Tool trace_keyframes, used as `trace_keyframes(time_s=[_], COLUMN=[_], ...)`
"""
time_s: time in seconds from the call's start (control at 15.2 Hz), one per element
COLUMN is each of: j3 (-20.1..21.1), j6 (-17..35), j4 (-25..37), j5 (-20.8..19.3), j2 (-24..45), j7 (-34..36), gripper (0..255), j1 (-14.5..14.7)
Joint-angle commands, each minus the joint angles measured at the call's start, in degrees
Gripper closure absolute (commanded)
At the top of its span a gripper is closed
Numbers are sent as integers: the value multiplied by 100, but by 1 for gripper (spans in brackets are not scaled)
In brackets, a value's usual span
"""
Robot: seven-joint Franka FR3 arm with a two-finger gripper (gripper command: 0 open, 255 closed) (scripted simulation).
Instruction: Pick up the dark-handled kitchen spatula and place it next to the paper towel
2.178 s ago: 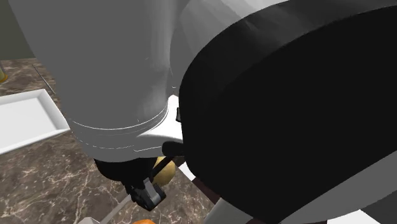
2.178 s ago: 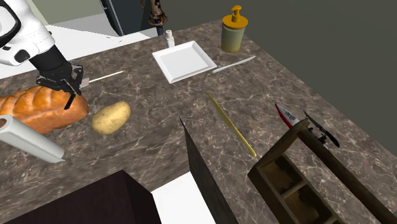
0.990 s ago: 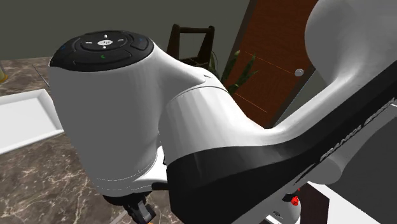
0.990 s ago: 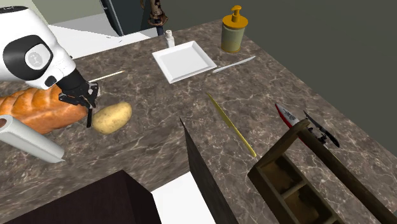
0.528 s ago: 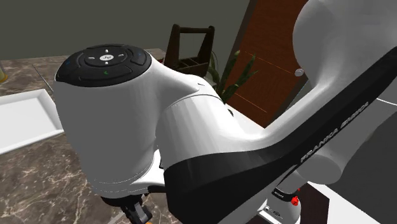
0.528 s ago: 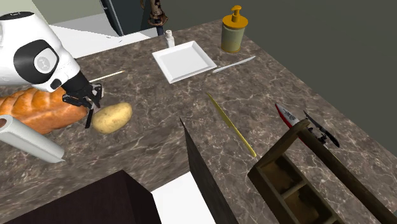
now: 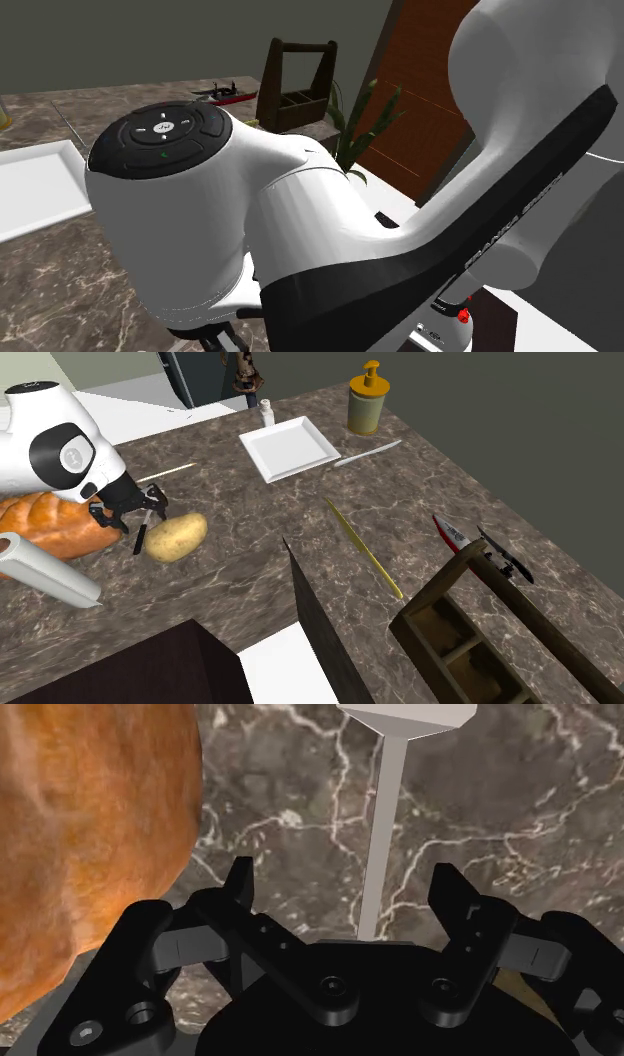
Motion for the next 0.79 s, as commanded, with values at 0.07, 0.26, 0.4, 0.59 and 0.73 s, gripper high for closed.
trace_keyframes(time_s=[0.07,0.26,0.4,0.59,0.73], j3=[43,22,16,16,16], j6=[-192,-719,-719,-719,-719], j4=[7,315,315,315,315], j5=[327,719,718,718,718], j2=[-300,-698,-698,-698,-698], j7=[-247,-537,-537,-537,-537], gripper=[0,0,0,0,0], j1=[-57,-85,-80,-79,-80])
